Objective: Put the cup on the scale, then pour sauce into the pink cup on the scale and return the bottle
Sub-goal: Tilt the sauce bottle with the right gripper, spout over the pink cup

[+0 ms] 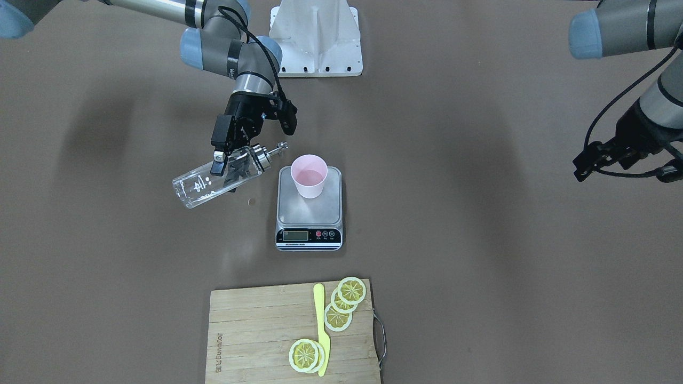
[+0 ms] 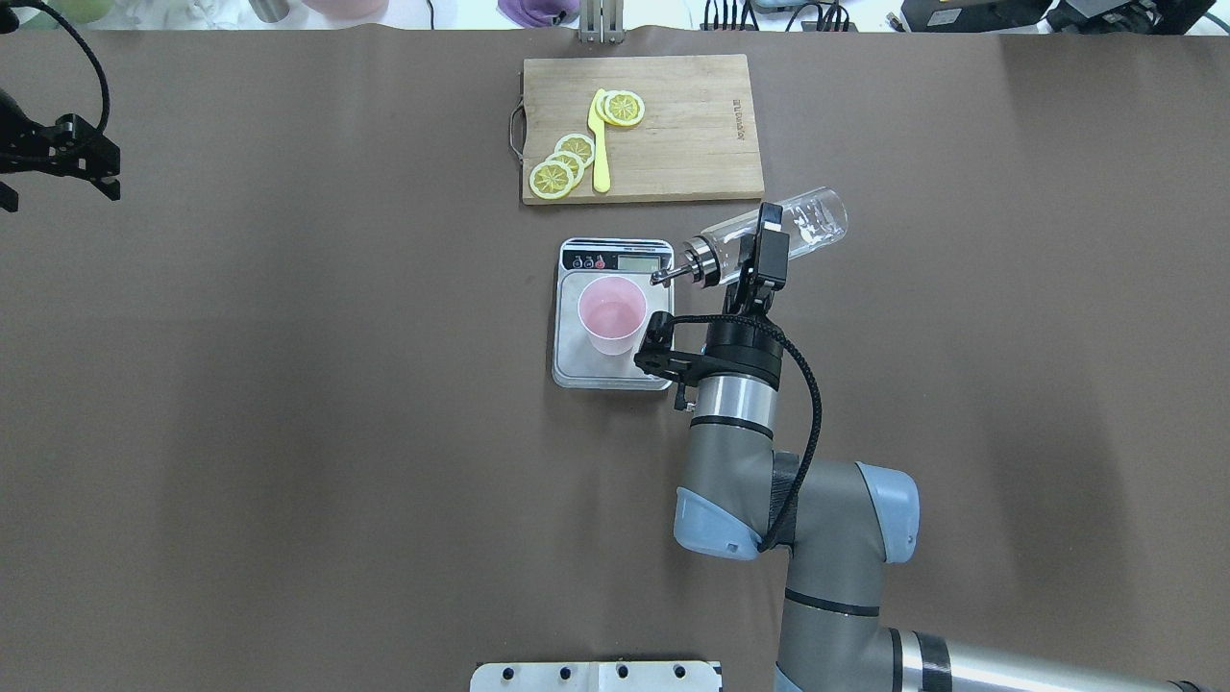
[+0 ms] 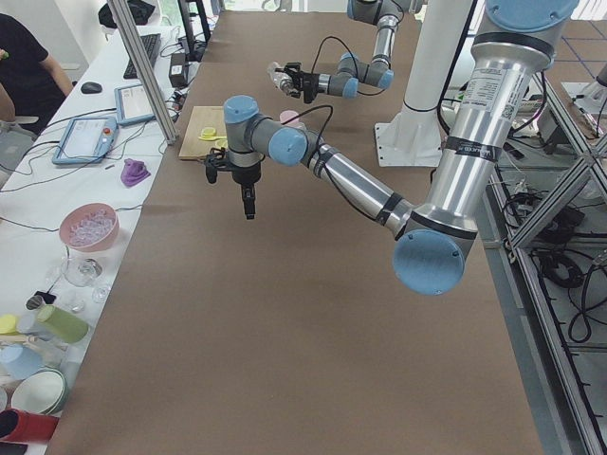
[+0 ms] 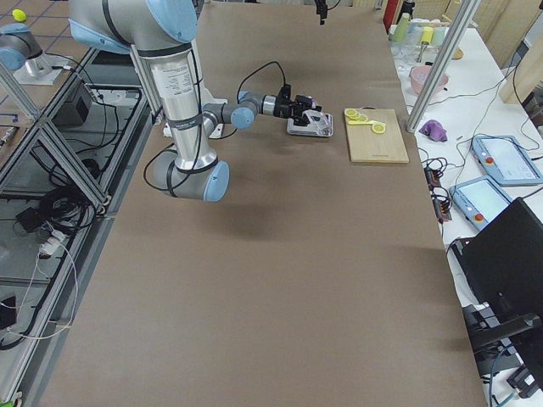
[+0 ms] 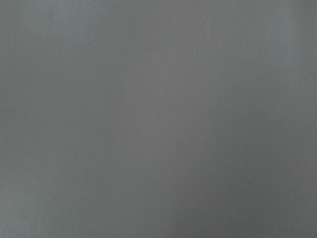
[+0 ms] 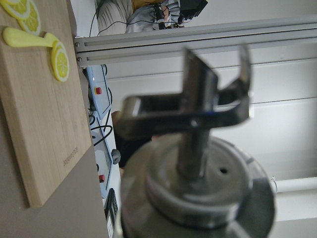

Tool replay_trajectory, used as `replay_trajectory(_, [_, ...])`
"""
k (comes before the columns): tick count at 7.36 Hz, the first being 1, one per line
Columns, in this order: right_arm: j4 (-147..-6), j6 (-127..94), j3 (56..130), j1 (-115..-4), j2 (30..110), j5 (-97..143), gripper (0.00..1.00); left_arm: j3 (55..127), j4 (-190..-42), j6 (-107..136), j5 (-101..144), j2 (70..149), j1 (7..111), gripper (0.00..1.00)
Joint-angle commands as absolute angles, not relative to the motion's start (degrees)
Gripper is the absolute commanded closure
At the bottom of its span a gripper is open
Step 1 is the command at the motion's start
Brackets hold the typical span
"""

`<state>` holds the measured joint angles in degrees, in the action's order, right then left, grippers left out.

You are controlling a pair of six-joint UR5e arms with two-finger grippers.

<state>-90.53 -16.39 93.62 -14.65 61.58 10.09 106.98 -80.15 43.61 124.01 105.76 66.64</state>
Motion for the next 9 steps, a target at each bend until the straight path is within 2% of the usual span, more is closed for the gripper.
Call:
replay_trajectory(1, [-90.4,-16.3,91.9,-14.6,60.9,8.6,1.0,106.8,-80.2,43.6,124.0,105.7,66.6,0.02])
replay_trajectory(9, [-90.2,-16.3,86.8,-14.7,58.6,4.1,1.0,106.9,-80.2,43.5,125.4,105.5,66.7,0.02])
